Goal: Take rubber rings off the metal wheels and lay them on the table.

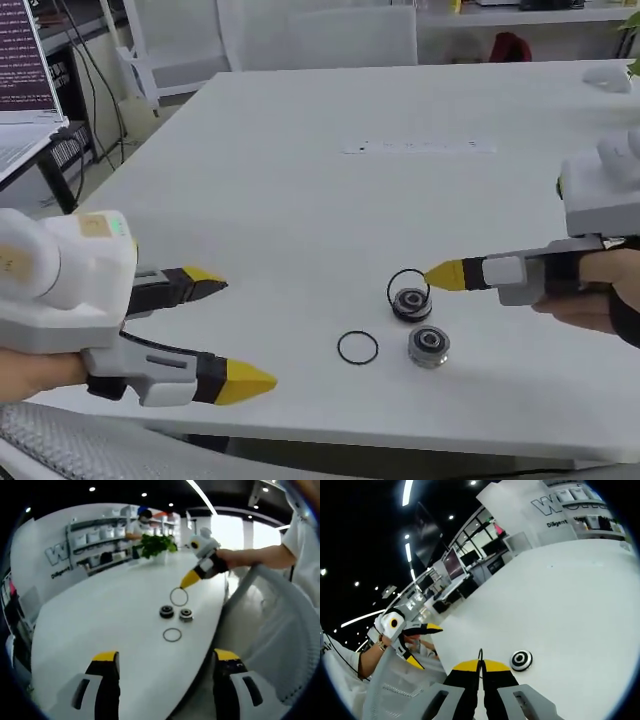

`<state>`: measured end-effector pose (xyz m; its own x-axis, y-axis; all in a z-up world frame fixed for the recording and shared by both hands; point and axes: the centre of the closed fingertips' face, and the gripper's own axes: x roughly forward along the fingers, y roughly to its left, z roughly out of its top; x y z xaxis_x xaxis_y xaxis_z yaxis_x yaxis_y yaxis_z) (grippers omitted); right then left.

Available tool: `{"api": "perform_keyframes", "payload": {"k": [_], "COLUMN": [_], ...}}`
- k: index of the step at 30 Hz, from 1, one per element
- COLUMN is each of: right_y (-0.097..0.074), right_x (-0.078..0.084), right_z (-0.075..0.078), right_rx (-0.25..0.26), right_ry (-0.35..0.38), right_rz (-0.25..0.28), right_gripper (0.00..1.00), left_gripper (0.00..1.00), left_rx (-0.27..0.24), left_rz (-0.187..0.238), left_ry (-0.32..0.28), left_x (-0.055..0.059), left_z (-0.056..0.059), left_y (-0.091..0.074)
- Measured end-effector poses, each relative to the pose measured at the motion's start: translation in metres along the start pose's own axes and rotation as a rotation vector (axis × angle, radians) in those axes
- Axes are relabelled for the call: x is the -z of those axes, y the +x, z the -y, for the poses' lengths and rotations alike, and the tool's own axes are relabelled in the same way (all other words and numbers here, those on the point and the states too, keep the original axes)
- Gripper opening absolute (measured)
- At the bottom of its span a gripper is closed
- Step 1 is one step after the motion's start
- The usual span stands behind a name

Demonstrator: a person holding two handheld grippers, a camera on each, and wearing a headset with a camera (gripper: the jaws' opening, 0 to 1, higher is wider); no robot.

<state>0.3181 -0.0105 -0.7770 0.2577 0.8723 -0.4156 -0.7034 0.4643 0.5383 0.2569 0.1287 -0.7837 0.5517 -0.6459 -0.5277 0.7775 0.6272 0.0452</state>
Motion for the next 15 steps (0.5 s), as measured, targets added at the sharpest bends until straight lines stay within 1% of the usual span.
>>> {"api": "perform_keyframes", "payload": {"k": [1,3,7,9,11,13,14,15], "right_y": [0.001,0.003,0.008,0.010,0.012,0.016,0.018,0.020], "right_x": [0.001,0.002,0.005,0.006,0.008,0.011,0.015,0.017], "right_z": [-0.001,-0.002,-0.007,-0.010,-0.013,-0.017,-0.019,-0.020], "right_rx": [-0.002,-0.008,-0.018,-0.022,-0.027,-0.033,-0.039,-0.039], "right_ry": [-0.001,-0.002,-0.019,-0.024,-0.029,-0.038,-0.051,-0.063], "right_rz": [-0.002,-0.009,-0.027,-0.032,-0.043,-0.058,-0.079,-0.092], "right_gripper": [0.00,0.00,0.00,0.00,0.00,0.00,0.00,0.00], "left_gripper": [0.78,0.80,0.82,0.83,0.85,0.90,0.91,0.93], "left_rx": [0.003,0.004,0.018,0.027,0.036,0.049,0.056,0.062], "left_rz": [0.011,0.016,-0.019,-0.022,-0.016,0.004,0.008,0.003], "left_ry": [-0.013,-0.019,0.010,0.010,-0.002,-0.014,-0.019,-0.022], "left_x": [-0.001,-0.002,0.004,0.005,0.005,0.002,0.001,0.002], "left_z": [0.001,0.002,0.006,0.008,0.009,0.012,0.013,0.014], "left_y": [0.000,0.000,0.002,0.002,0.002,0.003,0.003,0.004]}}
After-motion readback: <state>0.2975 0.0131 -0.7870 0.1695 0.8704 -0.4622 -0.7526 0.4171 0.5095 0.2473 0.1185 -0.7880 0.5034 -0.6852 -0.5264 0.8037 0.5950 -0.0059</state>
